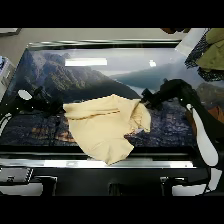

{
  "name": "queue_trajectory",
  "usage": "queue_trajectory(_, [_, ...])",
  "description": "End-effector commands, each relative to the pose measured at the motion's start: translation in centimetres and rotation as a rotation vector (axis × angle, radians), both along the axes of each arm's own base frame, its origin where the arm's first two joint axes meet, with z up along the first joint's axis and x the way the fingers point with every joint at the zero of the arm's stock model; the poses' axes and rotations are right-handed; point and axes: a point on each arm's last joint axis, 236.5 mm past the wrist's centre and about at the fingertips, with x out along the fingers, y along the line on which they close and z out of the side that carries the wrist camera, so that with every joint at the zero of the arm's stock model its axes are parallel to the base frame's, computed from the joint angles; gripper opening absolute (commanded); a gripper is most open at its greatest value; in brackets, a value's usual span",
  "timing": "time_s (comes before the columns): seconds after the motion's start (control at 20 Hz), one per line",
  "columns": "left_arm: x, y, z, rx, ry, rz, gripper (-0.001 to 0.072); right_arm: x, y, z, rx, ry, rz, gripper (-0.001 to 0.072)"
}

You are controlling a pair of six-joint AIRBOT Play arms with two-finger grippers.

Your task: Fold the clothes and pants, and hang the long-sleeved shirts on hangers.

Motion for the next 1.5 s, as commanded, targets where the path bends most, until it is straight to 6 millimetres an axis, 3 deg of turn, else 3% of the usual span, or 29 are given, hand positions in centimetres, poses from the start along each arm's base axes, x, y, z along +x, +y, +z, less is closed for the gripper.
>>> queue_trajectory(0.0, [-0.3, -0.2, -0.7, -0.005, 0.015, -0.019, 0.0017, -1.3, -5.5, 2.6, -0.002, 0.003, -0.016, 0.0388])
queue_trajectory(0.15, [-0.9, -0.4, -0.7, -0.013, 0.038, -0.032, 0.0018, -5.3, -10.1, 3.7, -0.021, 0.053, 0.075, 0.0395])
queue_trajectory(0.25, [-1.1, -0.5, -0.7, -0.016, 0.045, -0.035, 0.0018, -7.8, -10.6, 2.5, 0.0, 0.106, 0.118, 0.043])
queue_trajectory(0.35, [-1.1, -0.5, -0.7, -0.016, 0.046, -0.035, 0.0018, -10.1, -8.8, 0.5, 0.066, 0.153, 0.165, 0.0432])
queue_trajectory(0.6, [-1.1, -0.5, -0.7, -0.016, 0.045, -0.035, 0.0018, -12.5, -3.5, -3.6, 0.135, 0.169, 0.226, 0.0431])
queue_trajectory(0.75, [-1.1, -0.5, -0.7, -0.015, 0.044, -0.035, 0.0018, -12.1, -1.7, -5.0, 0.075, 0.142, 0.245, 0.043])
queue_trajectory(0.9, [-1.0, -0.5, -0.7, -0.014, 0.043, -0.034, 0.0018, -10.8, -1.6, -6.1, -0.001, 0.117, 0.202, 0.0387])
queue_trajectory(1.05, [-1.0, -0.4, -0.7, -0.014, 0.042, -0.034, 0.0018, -10.6, -1.6, -6.3, -0.009, 0.113, 0.195, 0.0076])
queue_trajectory(1.1, [-1.0, -0.4, -0.7, -0.013, 0.042, -0.034, 0.0018, -10.5, -1.6, -6.3, -0.008, 0.115, 0.191, 0.003])
queue_trajectory(1.3, [-1.0, -0.4, -0.7, -0.01, 0.035, -0.048, 0.0018, -9.7, -2.4, -4.4, -0.037, 0.072, 0.163, 0.0029])
queue_trajectory(1.45, [-1.0, -0.4, -0.6, -0.011, 0.035, -0.052, 0.0018, -7.6, -5.5, -0.9, -0.145, -0.022, 0.123, 0.0029])
